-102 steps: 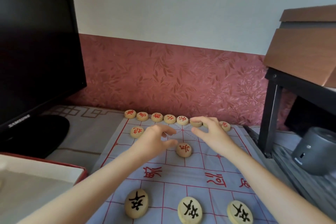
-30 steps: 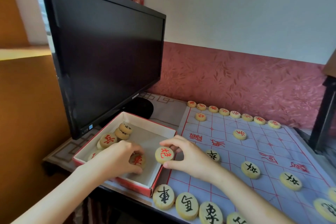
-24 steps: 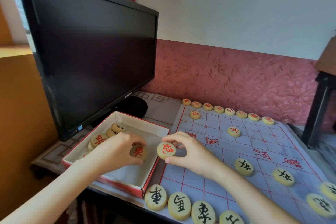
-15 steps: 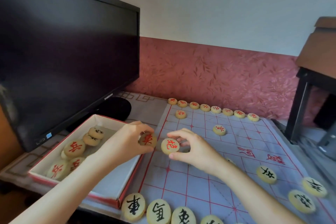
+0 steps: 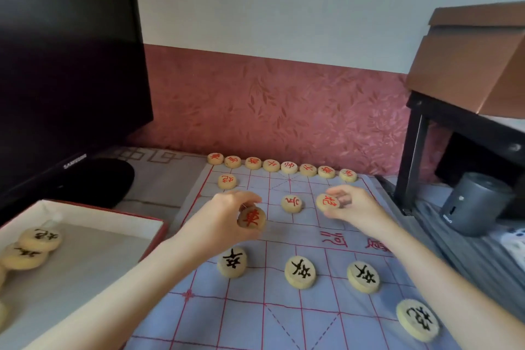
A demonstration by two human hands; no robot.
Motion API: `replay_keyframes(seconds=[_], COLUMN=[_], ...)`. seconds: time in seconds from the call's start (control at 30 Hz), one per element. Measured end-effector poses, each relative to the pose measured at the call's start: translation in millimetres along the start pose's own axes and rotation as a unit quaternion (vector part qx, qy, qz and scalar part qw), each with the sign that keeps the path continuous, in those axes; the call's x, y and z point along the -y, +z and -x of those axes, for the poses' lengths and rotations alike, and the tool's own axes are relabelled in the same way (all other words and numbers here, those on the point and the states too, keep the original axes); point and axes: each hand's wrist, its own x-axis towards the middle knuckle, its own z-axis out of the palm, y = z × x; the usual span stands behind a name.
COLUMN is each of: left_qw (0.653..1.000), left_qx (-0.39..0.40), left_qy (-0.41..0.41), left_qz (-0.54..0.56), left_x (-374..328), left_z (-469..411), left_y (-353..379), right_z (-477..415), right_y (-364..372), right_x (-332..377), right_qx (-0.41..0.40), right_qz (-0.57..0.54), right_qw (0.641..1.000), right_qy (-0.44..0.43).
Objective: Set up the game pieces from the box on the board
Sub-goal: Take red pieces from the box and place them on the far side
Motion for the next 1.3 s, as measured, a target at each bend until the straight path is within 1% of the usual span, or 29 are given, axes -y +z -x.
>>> replay_keyframes(seconds=[0.17, 0.27, 0.47, 0.63, 0.77, 0.83, 0.93, 1.0, 1.13, 1.3], left_qw=[1.0, 0.999, 0.999, 0.999, 0.998, 0.997, 0.996, 0.995, 0.995, 0.996], left_qx=[0.02, 0.028, 0.041, 0.046, 0.041, 0.033, 0.032, 0.035, 0.047, 0.055], left_qy=[0.019, 0.018, 0.016, 0.018, 0.039, 0.047, 0.051, 0.066, 0.07, 0.06], left_qz=[0.013, 0.013, 0.007, 0.008, 0.028, 0.045, 0.072, 0.07, 0.049, 0.021], left_x=[-12.8, -14.7, -12.1, -11.6, -27.6, -43.0, -64.4, -75.8, -93.0, -105.1], left_z=[-19.0, -26.0, -32.9, -41.6, -60.3, -77.0, -111.0, -138.1, -193.3, -244.8], left_y=[20.4, 26.4, 34.5, 40.8, 50.4, 58.3, 76.2, 91.1, 122.2, 159.1], right_z=[-35.7, -50.8, -66.8, -64.6, -54.5, -48.8, -40.4, -35.7, -26.4, -19.5], right_y=[-31.4, -35.0, -30.5, -25.4, -32.2, -39.2, -52.2, -59.7, -63.2, -57.9], right_x=[-48.2, -64.0, -74.3, -80.9, -75.0, -75.5, -82.8, -89.8, -103.9, -121.0], right_qx=[-0.087, -0.108, -0.09, -0.08, -0.083, -0.099, -0.124, -0.128, -0.102, -0.083], right_qz=[-0.015, -0.004, 0.004, 0.041, 0.007, -0.005, 0.012, 0.029, 0.073, 0.131], right_qw=[0.994, 0.991, 0.993, 0.993, 0.994, 0.994, 0.992, 0.991, 0.991, 0.988], right_qy=[0.057, 0.076, 0.077, 0.08, 0.064, 0.045, 0.032, 0.032, 0.033, -0.01])
